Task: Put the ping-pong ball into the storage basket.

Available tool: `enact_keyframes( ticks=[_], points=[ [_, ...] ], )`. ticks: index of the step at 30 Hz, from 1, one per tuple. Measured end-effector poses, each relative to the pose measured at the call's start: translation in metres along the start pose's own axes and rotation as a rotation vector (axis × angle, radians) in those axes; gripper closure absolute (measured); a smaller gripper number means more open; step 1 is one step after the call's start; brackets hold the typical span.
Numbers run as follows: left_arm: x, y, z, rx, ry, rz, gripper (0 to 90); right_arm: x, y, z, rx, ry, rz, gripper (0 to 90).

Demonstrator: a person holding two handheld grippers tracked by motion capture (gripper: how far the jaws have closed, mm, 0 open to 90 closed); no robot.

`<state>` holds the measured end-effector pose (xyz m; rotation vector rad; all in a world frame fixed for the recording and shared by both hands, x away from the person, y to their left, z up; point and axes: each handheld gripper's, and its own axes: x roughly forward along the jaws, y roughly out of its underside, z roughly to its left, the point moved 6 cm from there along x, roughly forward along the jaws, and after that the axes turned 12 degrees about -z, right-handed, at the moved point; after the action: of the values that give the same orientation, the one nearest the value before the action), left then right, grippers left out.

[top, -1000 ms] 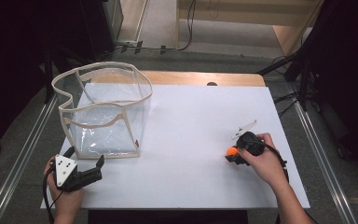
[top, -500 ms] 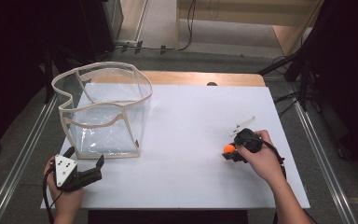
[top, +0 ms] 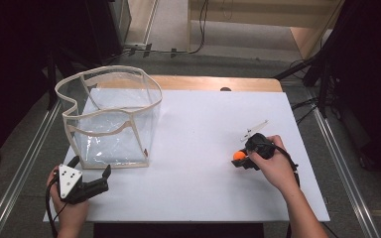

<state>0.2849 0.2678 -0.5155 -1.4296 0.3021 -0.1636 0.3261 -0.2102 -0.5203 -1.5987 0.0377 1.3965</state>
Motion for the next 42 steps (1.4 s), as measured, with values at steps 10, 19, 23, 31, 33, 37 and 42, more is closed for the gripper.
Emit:
enact_keyframes(
  ticks=[10,19,23,31,33,37,42],
  points=[
    [0.000,0.000,0.000,0.004,0.001,0.002,0.0,0.002,-0.006,0.001,-0.011,-0.010,-0.004,47.4],
    [0.000,0.000,-0.001,0.003,0.000,-0.001,0.0,0.004,-0.017,0.002,-0.032,-0.011,-0.004,47.4],
    [0.000,0.000,0.000,0.002,0.001,-0.003,0.0,0.005,-0.022,0.004,-0.037,-0.012,-0.003,47.4],
    [0.000,0.000,-0.001,0.003,0.001,-0.003,0.0,0.006,-0.029,0.004,-0.053,-0.015,0.001,47.4],
    [0.000,0.000,-0.001,0.002,0.001,-0.003,0.0,0.005,-0.031,0.004,-0.058,-0.018,0.003,47.4],
    [0.000,0.000,0.000,0.002,0.001,-0.003,0.0,0.006,-0.035,0.005,-0.065,-0.016,0.009,47.4],
    [0.000,0.000,-0.001,0.002,0.001,-0.004,0.0,0.006,-0.038,0.006,-0.067,-0.020,0.011,47.4]
  ],
)
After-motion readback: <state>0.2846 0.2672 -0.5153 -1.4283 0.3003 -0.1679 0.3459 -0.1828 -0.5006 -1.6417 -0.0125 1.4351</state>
